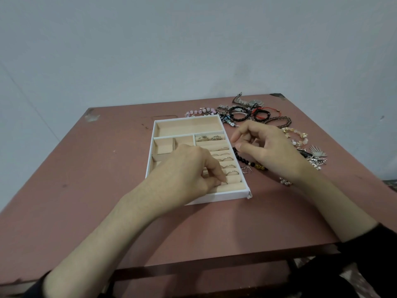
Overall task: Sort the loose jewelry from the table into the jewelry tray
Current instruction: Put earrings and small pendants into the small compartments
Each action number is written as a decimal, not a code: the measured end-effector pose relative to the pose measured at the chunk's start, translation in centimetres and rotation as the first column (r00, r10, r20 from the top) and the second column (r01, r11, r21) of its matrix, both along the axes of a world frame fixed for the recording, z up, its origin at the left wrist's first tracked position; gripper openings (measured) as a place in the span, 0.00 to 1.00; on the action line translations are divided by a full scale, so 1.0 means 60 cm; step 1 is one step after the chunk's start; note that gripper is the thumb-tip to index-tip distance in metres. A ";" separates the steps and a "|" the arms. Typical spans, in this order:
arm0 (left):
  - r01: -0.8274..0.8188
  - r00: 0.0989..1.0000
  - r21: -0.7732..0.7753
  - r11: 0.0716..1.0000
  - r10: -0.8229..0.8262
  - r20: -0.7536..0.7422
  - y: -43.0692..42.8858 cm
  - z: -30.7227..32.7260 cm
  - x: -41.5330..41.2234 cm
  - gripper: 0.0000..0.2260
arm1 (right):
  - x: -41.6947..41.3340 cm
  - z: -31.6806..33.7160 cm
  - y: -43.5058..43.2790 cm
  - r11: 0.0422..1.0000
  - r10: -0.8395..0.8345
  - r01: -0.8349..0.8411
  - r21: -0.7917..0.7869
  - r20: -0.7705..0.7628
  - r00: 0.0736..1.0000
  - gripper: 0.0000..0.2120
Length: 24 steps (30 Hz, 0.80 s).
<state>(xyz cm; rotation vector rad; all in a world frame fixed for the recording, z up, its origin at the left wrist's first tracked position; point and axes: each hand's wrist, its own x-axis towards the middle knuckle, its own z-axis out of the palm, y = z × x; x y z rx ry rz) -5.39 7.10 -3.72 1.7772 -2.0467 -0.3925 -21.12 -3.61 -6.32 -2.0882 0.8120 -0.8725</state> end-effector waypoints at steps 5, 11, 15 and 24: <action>0.003 1.000 0.001 1.000 -0.003 -0.014 -0.001 -0.001 0.001 0.04 | 0.001 0.001 0.001 1.000 -0.004 0.004 -0.004 -0.006 1.000 0.07; -0.001 0.995 -0.012 1.000 0.000 -0.101 -0.003 -0.002 0.009 0.03 | -0.001 0.004 -0.001 0.998 -0.058 0.057 0.036 0.033 0.998 0.08; -0.072 0.977 -0.067 0.995 0.057 -0.207 -0.013 -0.006 0.012 0.03 | -0.005 0.004 -0.008 0.992 -0.124 0.124 0.004 0.012 0.992 0.08; -0.105 0.961 -0.129 0.986 0.067 -0.270 -0.054 -0.012 -0.006 0.04 | -0.076 0.020 -0.045 0.954 -0.300 0.299 0.034 0.035 0.953 0.07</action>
